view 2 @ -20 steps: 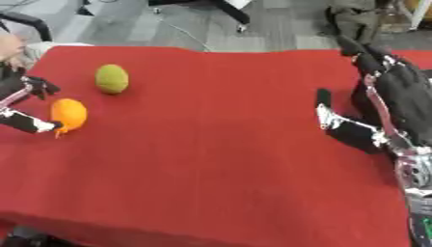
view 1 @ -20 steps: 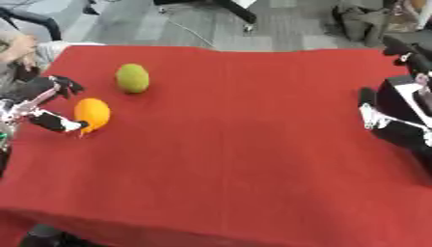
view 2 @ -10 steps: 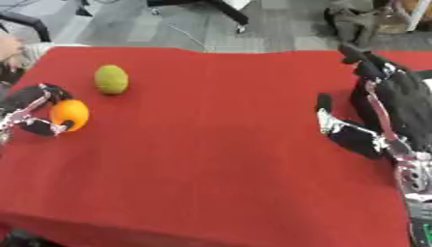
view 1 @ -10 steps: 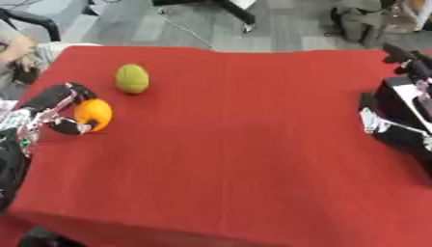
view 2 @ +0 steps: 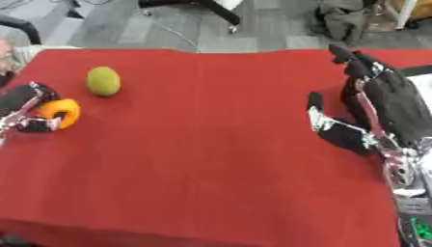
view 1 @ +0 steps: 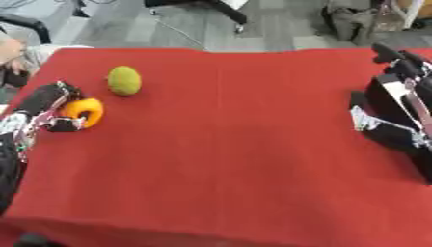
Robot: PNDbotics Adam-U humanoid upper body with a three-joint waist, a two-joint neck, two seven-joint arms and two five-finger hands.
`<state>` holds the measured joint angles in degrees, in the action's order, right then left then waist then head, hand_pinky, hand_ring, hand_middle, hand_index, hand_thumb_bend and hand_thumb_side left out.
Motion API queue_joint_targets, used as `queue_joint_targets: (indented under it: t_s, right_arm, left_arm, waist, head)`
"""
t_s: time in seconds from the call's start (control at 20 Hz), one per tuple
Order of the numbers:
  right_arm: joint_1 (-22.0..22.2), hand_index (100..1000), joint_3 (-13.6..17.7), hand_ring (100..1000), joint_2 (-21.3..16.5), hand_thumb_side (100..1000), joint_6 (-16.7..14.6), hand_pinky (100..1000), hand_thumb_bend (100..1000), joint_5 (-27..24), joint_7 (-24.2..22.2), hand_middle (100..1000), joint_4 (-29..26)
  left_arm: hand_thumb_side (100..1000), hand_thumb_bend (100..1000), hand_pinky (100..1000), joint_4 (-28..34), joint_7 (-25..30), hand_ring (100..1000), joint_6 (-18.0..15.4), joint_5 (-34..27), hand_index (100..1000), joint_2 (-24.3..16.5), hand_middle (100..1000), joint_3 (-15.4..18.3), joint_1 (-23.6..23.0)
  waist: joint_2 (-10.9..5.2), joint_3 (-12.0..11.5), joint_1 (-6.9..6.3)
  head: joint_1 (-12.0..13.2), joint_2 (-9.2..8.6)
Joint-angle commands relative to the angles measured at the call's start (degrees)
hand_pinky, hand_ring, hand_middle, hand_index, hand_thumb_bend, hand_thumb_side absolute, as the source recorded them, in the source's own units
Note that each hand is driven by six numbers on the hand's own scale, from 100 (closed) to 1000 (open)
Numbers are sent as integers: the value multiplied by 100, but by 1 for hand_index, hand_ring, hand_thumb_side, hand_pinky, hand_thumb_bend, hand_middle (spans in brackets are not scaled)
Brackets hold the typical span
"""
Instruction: Pick up the objects with one hand, pass them to the other hand, and then place them into the box on the other side of the table.
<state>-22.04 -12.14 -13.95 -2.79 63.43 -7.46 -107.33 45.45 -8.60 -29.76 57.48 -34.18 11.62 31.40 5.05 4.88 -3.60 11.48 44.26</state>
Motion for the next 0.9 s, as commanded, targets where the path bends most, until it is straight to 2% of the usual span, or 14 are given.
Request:
queue_joint_targets:
  t_s: [0.05, 0.2, 0.3, 0.5, 0.55, 0.65, 0.9]
  right_arm:
    - [-159, 942, -144, 687, -189, 423, -122, 757, 100, -67, 129, 735, -121]
    - [-306, 942, -403, 703, -346, 431, -384, 773, 100, -135, 208, 739, -178]
    - [-437, 947, -581, 721, -422, 425, -584, 787, 100, -148, 260, 751, -232]
    - [-733, 983, -892, 782, -519, 421, -1004, 825, 239, -12, 415, 810, -385]
    - [-806, 999, -958, 831, -532, 406, -1091, 861, 302, 26, 431, 855, -406]
    - [-939, 1000, -1067, 873, -548, 392, -1243, 888, 349, 100, 410, 890, -427]
    - [-1171, 1000, -1251, 916, -536, 331, -1570, 918, 446, 171, 244, 919, -413]
  left_arm:
    - [111, 100, 568, 702, 504, 330, -214, -991, 504, -109, 311, -3, 18]
    - [126, 100, 568, 1247, 1462, 321, -353, -2330, 496, -18, 301, -227, 14]
    - [130, 100, 573, 1590, 2211, 321, -327, -3313, 498, 46, 302, -421, 53]
    - [142, 100, 581, 2172, 3788, 323, -106, -5139, 503, 264, 306, -815, 209]
    - [147, 100, 581, 2285, 4119, 322, -18, -5462, 502, 331, 305, -896, 257]
    - [152, 100, 579, 2462, 4665, 320, 195, -5994, 499, 493, 302, -1072, 361]
    - [159, 100, 579, 2764, 5752, 320, 901, -6916, 500, 867, 304, -1523, 649]
  waist:
    - [-79, -19, 0]
    - [-86, -30, 2]
    - [-89, -29, 3]
    - [-84, -37, 7]
    - [-83, -36, 10]
    - [-79, -40, 14]
    - [-76, -40, 19]
  head:
    - [-58, -15]
    - [-106, -15]
    - [-149, -15]
    - [-320, -15]
    - [-365, -15]
    - [-433, -15]
    - [-572, -15]
